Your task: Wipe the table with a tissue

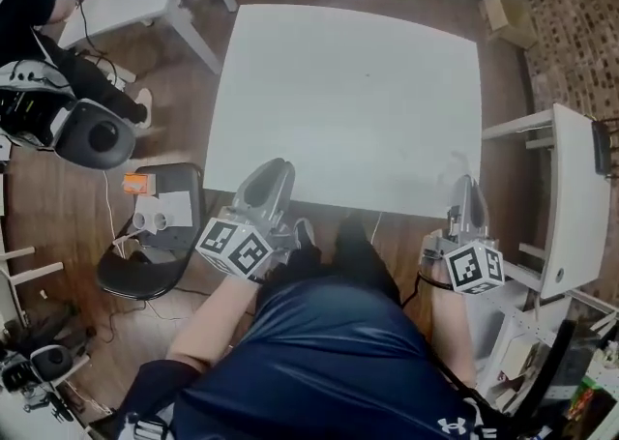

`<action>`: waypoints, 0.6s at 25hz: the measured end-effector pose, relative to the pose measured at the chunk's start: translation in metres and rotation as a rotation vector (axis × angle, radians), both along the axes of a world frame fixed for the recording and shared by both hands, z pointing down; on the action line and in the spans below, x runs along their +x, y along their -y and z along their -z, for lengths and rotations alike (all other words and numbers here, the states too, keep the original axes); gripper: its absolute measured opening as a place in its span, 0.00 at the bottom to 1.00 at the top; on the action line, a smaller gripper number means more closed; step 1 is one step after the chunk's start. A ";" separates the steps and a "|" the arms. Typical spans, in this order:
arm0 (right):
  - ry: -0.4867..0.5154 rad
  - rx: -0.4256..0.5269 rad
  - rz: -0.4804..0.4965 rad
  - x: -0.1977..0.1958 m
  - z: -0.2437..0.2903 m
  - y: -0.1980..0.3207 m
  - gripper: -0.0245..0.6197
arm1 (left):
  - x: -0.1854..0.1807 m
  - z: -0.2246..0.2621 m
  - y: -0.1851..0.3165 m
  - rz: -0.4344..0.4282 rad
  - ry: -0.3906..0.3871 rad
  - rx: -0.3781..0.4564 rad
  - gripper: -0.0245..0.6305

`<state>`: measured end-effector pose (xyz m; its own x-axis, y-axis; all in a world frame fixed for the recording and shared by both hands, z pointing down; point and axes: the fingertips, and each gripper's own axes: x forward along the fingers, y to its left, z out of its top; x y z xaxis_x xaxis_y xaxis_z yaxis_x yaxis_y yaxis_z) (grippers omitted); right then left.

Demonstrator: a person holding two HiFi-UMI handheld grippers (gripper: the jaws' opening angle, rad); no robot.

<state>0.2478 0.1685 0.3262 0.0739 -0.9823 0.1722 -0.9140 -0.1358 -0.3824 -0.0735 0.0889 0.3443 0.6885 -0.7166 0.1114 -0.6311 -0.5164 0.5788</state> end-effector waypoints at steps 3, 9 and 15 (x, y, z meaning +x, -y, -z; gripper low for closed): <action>0.043 -0.017 0.040 0.002 -0.019 0.038 0.06 | 0.004 0.001 0.022 0.031 0.034 0.008 0.16; 0.095 -0.045 0.165 0.014 -0.047 0.096 0.06 | 0.042 0.004 0.046 0.089 0.099 0.027 0.16; 0.106 -0.113 0.239 0.018 -0.076 0.141 0.06 | 0.044 -0.001 0.075 0.177 0.125 0.003 0.16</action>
